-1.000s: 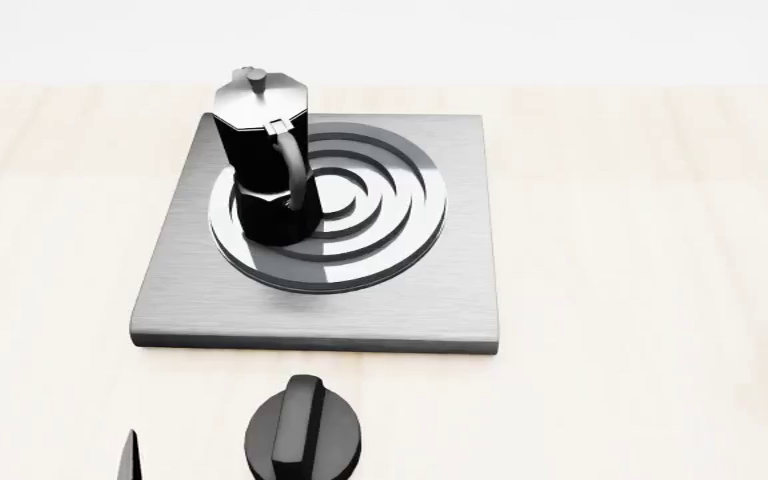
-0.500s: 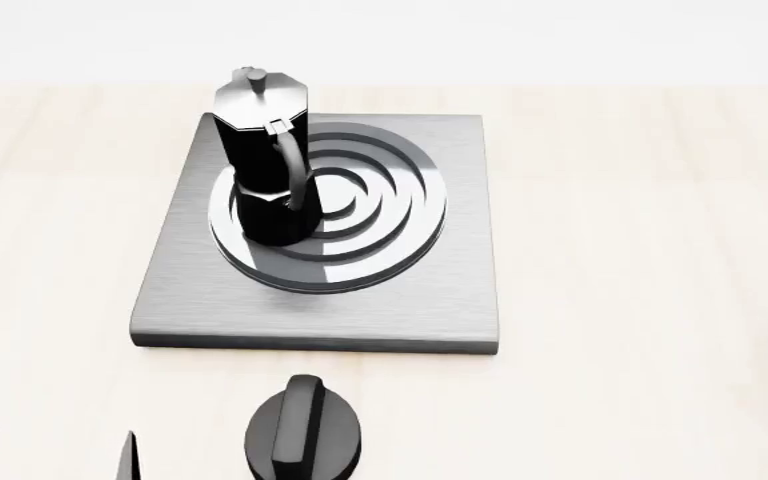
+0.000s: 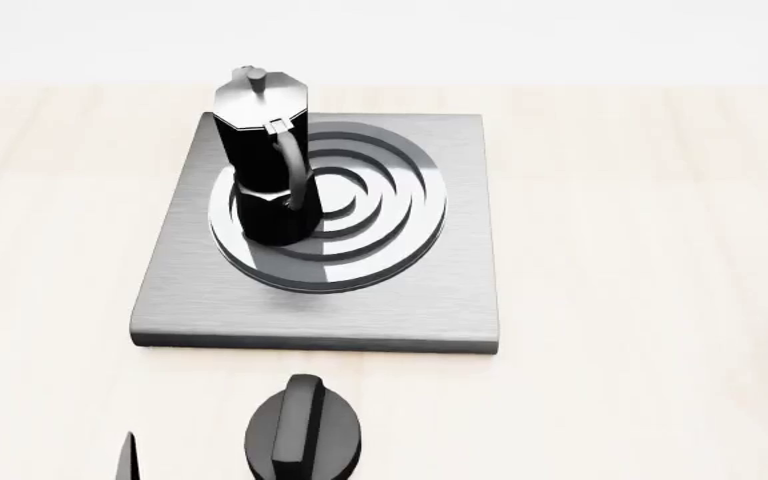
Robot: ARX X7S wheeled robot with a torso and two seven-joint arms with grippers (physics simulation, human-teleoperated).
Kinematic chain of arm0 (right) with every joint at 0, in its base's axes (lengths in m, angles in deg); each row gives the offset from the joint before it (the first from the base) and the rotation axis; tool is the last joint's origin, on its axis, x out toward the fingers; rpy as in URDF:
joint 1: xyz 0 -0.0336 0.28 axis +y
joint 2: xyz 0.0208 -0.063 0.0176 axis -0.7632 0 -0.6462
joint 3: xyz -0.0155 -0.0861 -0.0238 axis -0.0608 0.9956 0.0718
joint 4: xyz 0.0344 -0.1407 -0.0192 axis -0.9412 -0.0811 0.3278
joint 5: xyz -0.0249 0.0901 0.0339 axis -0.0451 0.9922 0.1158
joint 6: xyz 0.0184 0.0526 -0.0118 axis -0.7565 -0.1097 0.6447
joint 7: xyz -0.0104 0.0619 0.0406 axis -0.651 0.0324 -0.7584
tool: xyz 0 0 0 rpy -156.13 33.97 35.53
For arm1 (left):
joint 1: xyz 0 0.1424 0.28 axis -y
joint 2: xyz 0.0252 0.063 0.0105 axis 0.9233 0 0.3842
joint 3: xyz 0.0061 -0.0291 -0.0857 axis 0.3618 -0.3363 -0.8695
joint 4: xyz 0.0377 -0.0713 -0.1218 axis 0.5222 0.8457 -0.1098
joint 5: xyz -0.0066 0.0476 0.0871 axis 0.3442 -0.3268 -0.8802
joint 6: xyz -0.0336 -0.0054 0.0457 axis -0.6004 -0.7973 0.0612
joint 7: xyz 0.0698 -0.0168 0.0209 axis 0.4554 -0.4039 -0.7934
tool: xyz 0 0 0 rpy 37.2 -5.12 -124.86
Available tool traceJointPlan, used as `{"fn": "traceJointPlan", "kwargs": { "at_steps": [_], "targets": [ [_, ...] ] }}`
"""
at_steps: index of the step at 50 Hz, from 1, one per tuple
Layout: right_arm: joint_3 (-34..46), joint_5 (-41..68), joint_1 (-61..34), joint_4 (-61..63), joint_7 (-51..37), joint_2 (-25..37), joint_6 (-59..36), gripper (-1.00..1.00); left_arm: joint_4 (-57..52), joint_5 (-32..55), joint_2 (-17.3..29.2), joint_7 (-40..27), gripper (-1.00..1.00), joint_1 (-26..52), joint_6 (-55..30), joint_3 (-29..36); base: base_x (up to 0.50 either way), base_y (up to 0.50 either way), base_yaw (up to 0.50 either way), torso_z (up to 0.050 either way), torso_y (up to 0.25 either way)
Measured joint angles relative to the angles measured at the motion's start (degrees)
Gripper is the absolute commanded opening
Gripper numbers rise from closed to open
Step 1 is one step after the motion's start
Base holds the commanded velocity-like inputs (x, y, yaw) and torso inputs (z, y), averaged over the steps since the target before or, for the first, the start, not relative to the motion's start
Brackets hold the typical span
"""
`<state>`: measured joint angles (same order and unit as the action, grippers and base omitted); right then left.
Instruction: Put both moka pots on the stove.
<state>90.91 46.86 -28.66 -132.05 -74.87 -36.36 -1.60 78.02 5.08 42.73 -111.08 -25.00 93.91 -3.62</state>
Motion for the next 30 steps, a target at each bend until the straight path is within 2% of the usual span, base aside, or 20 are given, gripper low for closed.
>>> {"fn": "traceJointPlan", "kwargs": {
  "at_steps": [30],
  "targets": [
    [-0.63,2.47,-1.91,10.92,11.57,1.08,-0.83,-1.0,-0.68,0.49,0.76,-0.22,1.0,-0.73,0.36,-0.03,0.0,0.0,0.0,0.0,0.001]
  ]
}}
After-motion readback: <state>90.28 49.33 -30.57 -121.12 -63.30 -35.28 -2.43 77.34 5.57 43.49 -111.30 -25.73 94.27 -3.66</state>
